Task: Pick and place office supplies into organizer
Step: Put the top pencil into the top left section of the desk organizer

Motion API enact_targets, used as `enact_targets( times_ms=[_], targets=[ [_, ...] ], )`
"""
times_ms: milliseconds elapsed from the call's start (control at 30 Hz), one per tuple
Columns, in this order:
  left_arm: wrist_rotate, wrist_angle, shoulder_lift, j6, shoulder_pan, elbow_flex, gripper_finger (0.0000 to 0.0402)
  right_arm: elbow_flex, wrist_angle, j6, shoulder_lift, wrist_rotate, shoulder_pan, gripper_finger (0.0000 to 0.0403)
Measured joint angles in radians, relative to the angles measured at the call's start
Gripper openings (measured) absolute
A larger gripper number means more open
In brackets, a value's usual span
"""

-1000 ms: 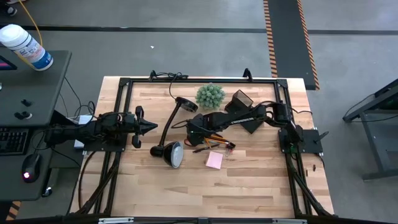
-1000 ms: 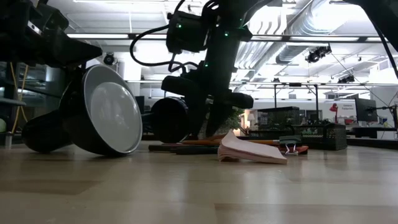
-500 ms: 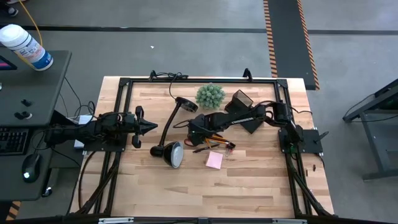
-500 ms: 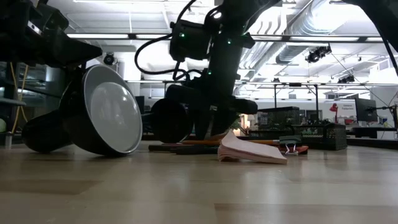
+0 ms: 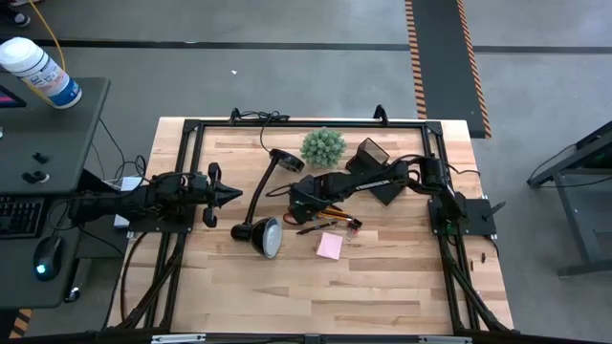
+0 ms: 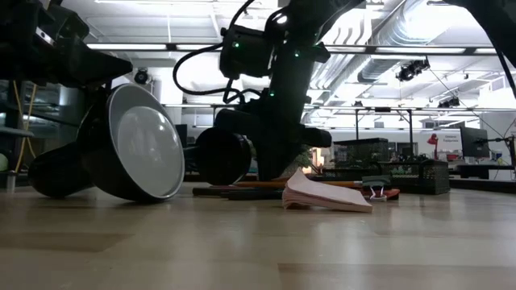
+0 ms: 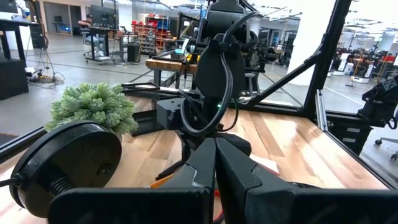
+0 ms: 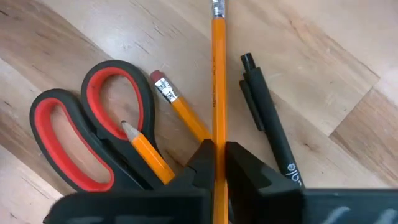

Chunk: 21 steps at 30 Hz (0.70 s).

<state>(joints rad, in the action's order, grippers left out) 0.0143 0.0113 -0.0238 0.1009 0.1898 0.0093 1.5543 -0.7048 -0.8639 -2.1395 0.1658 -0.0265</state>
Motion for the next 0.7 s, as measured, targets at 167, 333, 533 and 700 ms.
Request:
enact_targets(
  times_ms=[167, 333, 533, 700],
  targets=[
    [0.0, 0.0, 0.0, 0.0, 0.0, 0.0, 0.0001, 0.0, 0.0, 0.012, 0.0, 0.015, 0.004, 0.0016],
    [0.0, 0.0, 0.0, 0.0, 0.0, 0.0, 0.0001, 0.0, -0.002, 0.02, 0.009, 0.022, 0.008, 0.0015],
    [0.0, 0.0, 0.0, 0.0, 0.0, 0.0, 0.0001, 0.0, -0.015, 0.034, 0.053, 0.042, 0.015, 0.0012],
    [0.0, 0.0, 0.0, 0.0, 0.0, 0.0, 0.0001, 0.001, -0.072, 0.035, 0.115, 0.11, 0.035, 0.0012]
  ],
)
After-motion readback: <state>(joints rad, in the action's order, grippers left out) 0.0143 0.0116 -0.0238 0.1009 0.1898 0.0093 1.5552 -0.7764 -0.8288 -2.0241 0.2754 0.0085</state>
